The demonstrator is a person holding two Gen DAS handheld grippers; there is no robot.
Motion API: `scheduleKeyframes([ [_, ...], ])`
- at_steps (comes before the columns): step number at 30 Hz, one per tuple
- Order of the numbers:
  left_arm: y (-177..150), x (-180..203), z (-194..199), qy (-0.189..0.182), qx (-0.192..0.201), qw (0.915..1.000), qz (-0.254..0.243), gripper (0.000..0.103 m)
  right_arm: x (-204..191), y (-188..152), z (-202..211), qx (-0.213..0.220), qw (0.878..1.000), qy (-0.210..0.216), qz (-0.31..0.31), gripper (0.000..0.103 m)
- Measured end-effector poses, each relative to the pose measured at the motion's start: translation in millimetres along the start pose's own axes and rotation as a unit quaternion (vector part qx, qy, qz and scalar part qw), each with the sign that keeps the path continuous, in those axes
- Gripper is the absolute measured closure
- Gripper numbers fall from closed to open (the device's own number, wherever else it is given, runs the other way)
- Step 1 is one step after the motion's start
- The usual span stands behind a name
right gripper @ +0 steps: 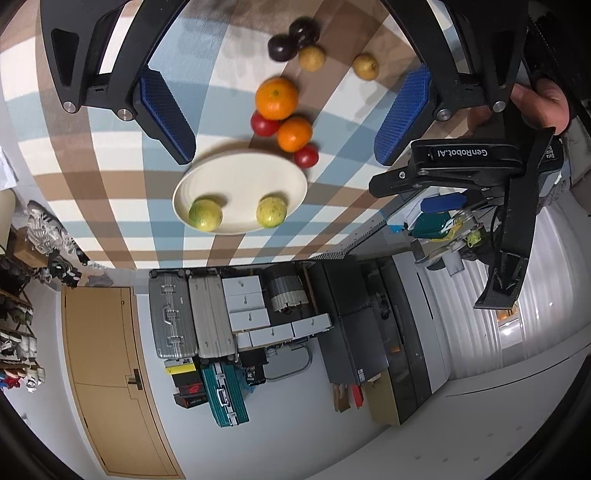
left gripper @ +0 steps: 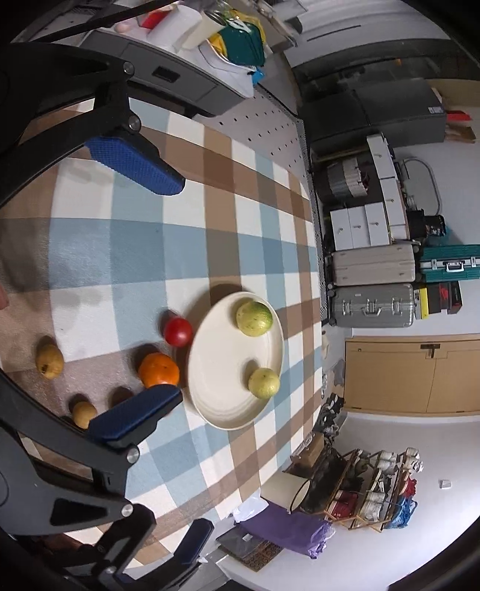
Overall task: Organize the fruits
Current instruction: 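Withdraw both grippers from the plate toward the remaining fruits, then grasp the brown kiwi with the left gripper while the right gripper grasps a dark plum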
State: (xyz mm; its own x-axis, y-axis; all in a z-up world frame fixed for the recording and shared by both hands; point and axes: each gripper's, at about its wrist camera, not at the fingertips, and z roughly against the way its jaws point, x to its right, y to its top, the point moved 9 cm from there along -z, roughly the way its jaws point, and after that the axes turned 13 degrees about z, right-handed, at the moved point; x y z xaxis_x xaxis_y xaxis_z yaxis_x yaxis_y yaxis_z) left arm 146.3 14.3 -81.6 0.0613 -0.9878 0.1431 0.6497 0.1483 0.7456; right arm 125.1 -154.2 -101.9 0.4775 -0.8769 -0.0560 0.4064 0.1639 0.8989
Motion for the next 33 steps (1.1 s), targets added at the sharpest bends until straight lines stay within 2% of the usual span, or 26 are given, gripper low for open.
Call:
scheduleKeyframes([
  [5, -21, -10, -4, -0.005, -0.022, 0.9993, 0.028, 0.001, -6, -10, 6, -0.003, 1.0, -0.003, -0.001, 0.002],
  [7, -30, -11, -10, 0.002, -0.031, 0.9992, 0.025, 0.001, -7, -15, 6, -0.009, 1.0, -0.003, -0.003, 0.002],
  [15, -72, -2, -24, -0.012, -0.074, 0.997, 0.016, 0.001, -8, -31, 11, -0.024, 1.0, -0.007, -0.012, 0.001],
  [20, -92, 0, -32, -0.003, -0.092, 0.9957, 0.009, 0.001, -5, -39, 10, -0.035, 0.999, -0.005, -0.025, 0.001],
  [33, -111, 2, -45, 0.007, -0.106, 0.9943, -0.003, 0.001, 0, -45, 12, -0.043, 0.998, -0.017, -0.034, 0.001],
])
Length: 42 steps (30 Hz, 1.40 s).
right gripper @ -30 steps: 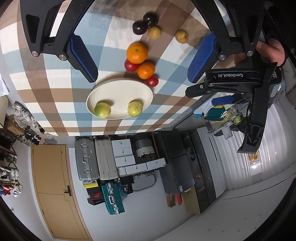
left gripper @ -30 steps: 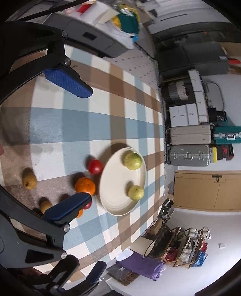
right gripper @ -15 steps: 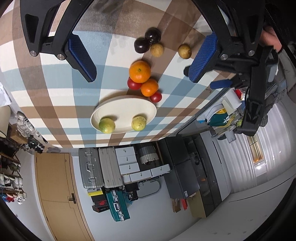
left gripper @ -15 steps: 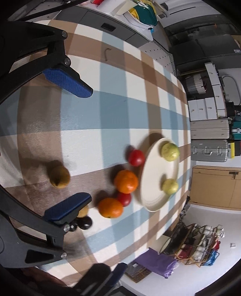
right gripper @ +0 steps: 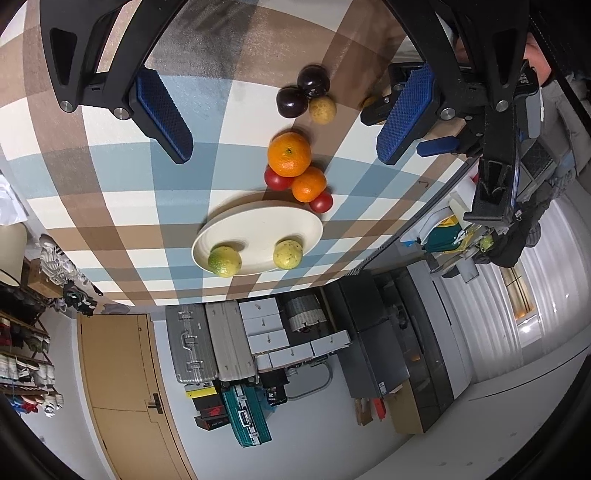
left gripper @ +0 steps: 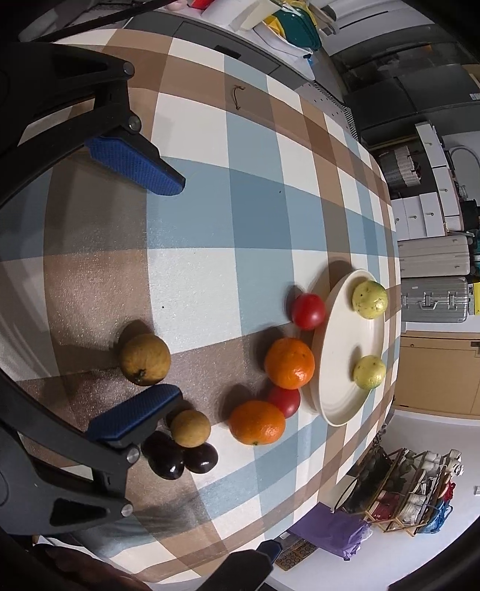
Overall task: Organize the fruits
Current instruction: 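Grasp the brown kiwi with the left gripper while the right gripper grasps a dark plum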
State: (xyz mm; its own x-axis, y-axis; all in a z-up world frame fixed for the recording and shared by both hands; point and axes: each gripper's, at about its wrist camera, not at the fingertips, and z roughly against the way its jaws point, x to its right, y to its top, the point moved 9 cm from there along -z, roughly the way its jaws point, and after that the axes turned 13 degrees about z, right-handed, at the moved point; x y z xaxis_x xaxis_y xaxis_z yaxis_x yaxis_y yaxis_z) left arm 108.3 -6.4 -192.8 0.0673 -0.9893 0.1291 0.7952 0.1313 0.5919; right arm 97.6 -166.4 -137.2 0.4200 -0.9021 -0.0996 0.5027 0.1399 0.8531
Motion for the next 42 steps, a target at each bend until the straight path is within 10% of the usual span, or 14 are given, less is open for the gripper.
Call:
scheduleKeyframes([
  [10, -8, 4, -4, -0.022, -0.013, 0.9997, -0.001, 0.007, 2, -5, -4, -0.016, 1.0, -0.008, 0.0, 0.001],
  [16, -13, 11, -4, -0.051, -0.02, 0.9985, -0.011, 0.043, 7, -9, -7, -0.026, 1.0, -0.01, -0.009, 0.001],
  [19, -13, 13, -2, -0.069, -0.021, 0.9974, -0.01, 0.078, 8, -11, -6, -0.028, 0.999, -0.011, -0.011, 0.001],
  [42, -7, -2, 28, -0.107, -0.011, 0.9939, 0.022, 0.078, -8, -49, -19, -0.095, 0.992, 0.053, -0.061, 0.001],
])
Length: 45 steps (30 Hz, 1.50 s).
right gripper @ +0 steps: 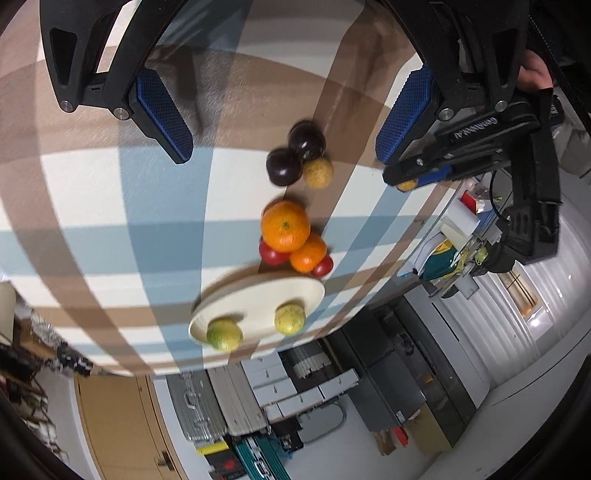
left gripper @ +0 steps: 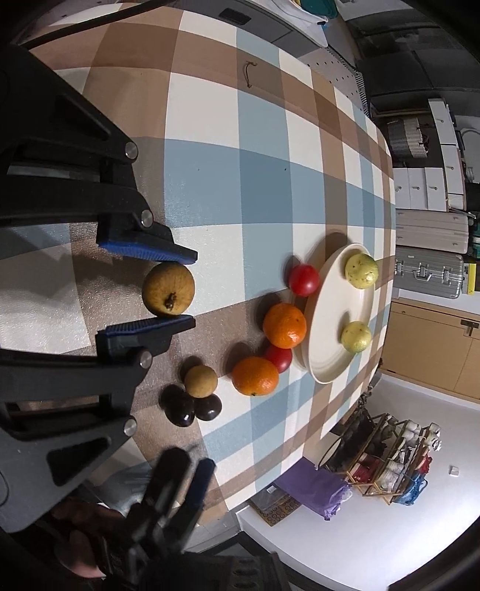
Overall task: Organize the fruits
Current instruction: 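Grasp the brown kiwi with the left gripper while the right gripper grasps a dark plum, then carry the kiwi and the plum over the cream plate with both grippers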
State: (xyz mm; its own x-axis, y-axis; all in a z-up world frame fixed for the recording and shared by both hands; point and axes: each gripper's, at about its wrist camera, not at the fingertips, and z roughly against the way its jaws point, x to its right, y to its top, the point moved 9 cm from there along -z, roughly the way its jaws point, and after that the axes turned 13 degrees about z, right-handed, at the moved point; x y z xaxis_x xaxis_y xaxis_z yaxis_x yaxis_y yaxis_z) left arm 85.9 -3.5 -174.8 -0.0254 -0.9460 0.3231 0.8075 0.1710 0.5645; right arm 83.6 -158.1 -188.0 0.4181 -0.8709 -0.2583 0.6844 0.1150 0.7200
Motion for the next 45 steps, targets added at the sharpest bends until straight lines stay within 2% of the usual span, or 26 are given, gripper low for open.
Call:
scheduleKeyframes([
  [8, 7, 3, 16, -0.012, 0.01, 0.9999, 0.006, 0.078, -15, -6, -15, -0.011, 1.0, -0.001, 0.013, 0.002],
  [10, 8, 3, 19, -0.014, 0.012, 0.9998, 0.006, 0.078, -19, -7, -20, -0.014, 1.0, 0.001, 0.017, 0.005],
  [12, 8, 3, 19, -0.014, 0.011, 0.9998, 0.006, 0.078, -22, -8, -24, -0.019, 1.0, 0.001, 0.022, 0.012],
  [16, 7, 3, 21, -0.015, 0.007, 0.9998, 0.007, 0.078, -24, -8, -25, -0.011, 1.0, -0.004, 0.028, 0.016],
  [23, 6, 3, 20, -0.014, 0.005, 0.9999, 0.007, 0.078, -26, -10, -26, -0.011, 0.998, -0.023, 0.049, 0.037],
  [24, 5, 3, 19, -0.014, 0.005, 0.9999, 0.007, 0.078, -27, -11, -26, -0.013, 0.998, -0.024, 0.053, 0.045],
  [28, 5, 4, 20, -0.014, 0.005, 0.9999, 0.006, 0.078, -25, -13, -26, -0.012, 0.998, -0.027, 0.053, 0.061],
  [30, 5, 3, 19, -0.014, 0.003, 0.9999, 0.008, 0.078, -23, -14, -26, -0.008, 0.999, -0.017, 0.045, 0.077],
  [32, 4, 6, 19, -0.019, -0.001, 0.9998, 0.007, 0.078, -22, -14, -24, -0.001, 1.0, 0.001, 0.03, 0.077],
  [39, 8, 12, 19, -0.02, 0.002, 0.9998, 0.0, 0.078, -20, -12, -18, 0.015, 1.0, 0.014, 0.022, 0.077],
  [45, 16, 12, 16, -0.023, -0.001, 0.9997, 0.005, 0.078, -25, -9, -5, 0.045, 0.998, 0.028, 0.027, 0.077],
])
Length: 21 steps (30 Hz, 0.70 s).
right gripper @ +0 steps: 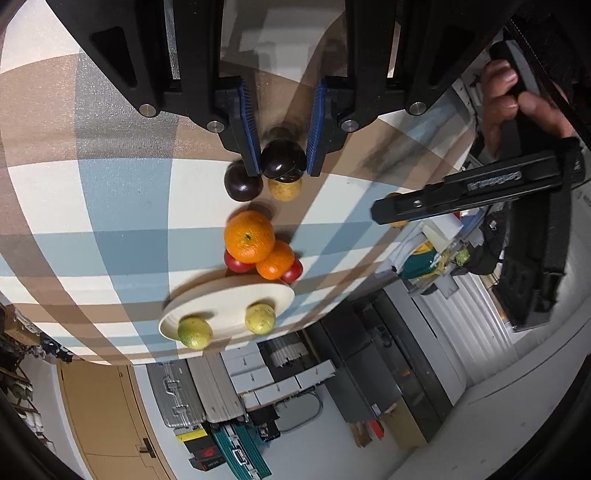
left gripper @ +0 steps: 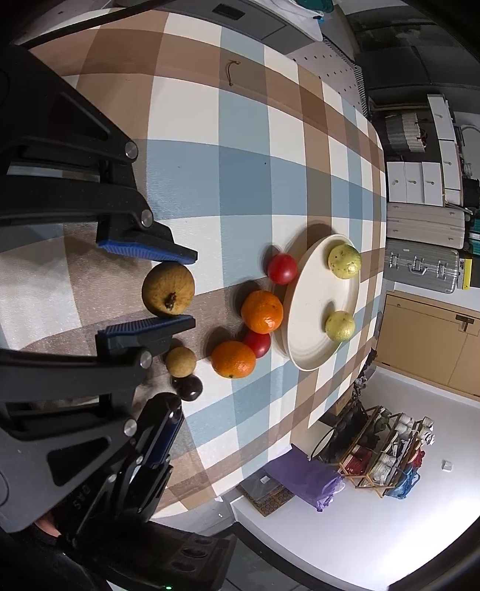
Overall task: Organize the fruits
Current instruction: 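Carry the kiwi and the plum over the cream plate with both grippers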
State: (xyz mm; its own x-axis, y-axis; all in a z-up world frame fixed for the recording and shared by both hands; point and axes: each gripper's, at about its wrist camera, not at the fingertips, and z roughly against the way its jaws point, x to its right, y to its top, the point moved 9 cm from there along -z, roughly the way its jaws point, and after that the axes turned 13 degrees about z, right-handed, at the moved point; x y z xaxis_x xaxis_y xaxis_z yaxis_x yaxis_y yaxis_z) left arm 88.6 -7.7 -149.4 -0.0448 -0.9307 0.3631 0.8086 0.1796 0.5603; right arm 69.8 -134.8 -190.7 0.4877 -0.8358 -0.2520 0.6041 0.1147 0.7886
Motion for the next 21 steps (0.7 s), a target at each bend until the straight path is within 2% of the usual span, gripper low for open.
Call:
scheduleKeyframes([
  [9, 18, 3, 1, -0.003, 0.012, 0.9999, 0.001, 0.078, -5, 26, 23, 0.057, 0.998, 0.012, 0.012, 0.077],
  [21, 61, 20, -6, -0.011, 0.03, 0.9994, -0.016, 0.078, 10, 73, 29, 0.079, 0.996, 0.024, 0.017, 0.077],
])
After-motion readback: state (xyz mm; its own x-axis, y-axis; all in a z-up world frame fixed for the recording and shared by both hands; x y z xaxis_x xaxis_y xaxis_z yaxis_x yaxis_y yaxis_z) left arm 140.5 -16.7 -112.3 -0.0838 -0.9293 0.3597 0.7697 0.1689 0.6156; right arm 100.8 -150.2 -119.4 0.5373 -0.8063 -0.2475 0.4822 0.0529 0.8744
